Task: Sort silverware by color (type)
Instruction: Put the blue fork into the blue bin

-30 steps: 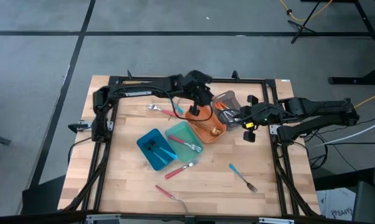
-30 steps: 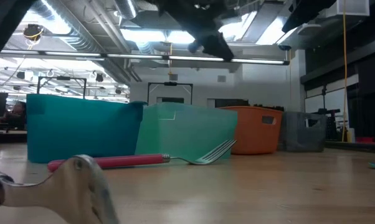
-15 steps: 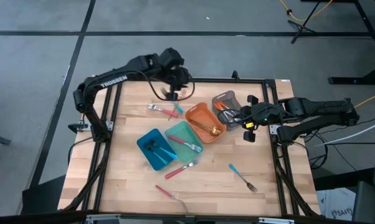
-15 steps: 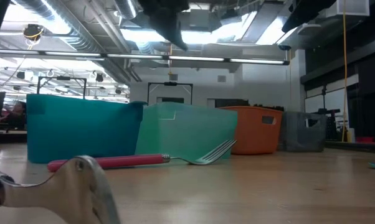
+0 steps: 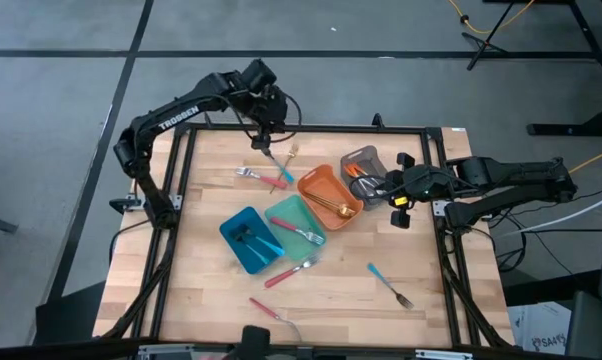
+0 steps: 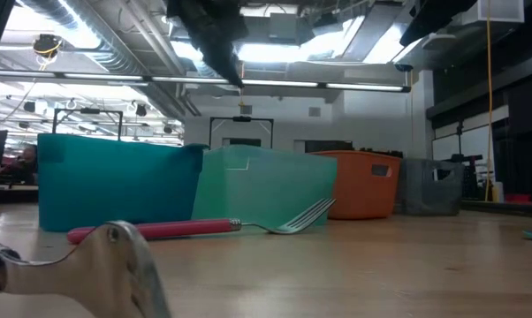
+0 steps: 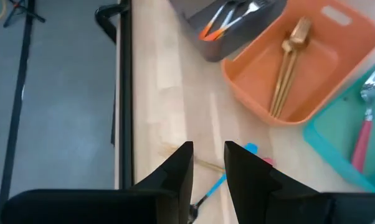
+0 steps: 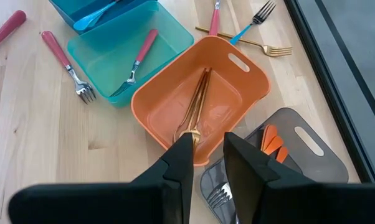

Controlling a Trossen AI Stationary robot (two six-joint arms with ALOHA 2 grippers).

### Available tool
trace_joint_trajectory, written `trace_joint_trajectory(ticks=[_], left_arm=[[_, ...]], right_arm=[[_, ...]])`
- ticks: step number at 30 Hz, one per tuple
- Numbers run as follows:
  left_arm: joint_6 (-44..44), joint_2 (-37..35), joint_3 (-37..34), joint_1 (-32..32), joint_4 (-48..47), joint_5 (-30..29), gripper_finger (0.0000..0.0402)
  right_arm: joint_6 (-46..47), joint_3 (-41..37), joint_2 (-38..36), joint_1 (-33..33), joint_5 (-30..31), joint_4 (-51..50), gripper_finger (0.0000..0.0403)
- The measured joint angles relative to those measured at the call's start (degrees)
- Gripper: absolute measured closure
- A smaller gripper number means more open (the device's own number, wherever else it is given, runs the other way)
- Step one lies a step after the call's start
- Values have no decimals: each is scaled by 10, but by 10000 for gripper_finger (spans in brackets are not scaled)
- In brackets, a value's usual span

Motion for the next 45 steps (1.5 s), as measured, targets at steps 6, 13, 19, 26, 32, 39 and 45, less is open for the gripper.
trace_joint_trajectory(ticks=[6,13,19,26,32,39,45], left_arm=[[31,1,-79,12,31,0,317],[119,2,-214,12,176,-9,317],[191,2,-306,12,291,-20,317],[210,2,-367,12,344,-20,317],[210,21,-373,12,350,-19,317],[210,64,-373,12,362,-20,317],[231,75,-373,12,363,-45,317]], right_arm=[[0,0,0,0,0,0,322],[0,0,0,0,0,1,322],[0,0,0,0,0,1,322],[0,0,0,0,0,1,322],[0,0,0,0,1,3,322],[0,0,0,0,1,4,322],[0,0,0,0,1,4,322]])
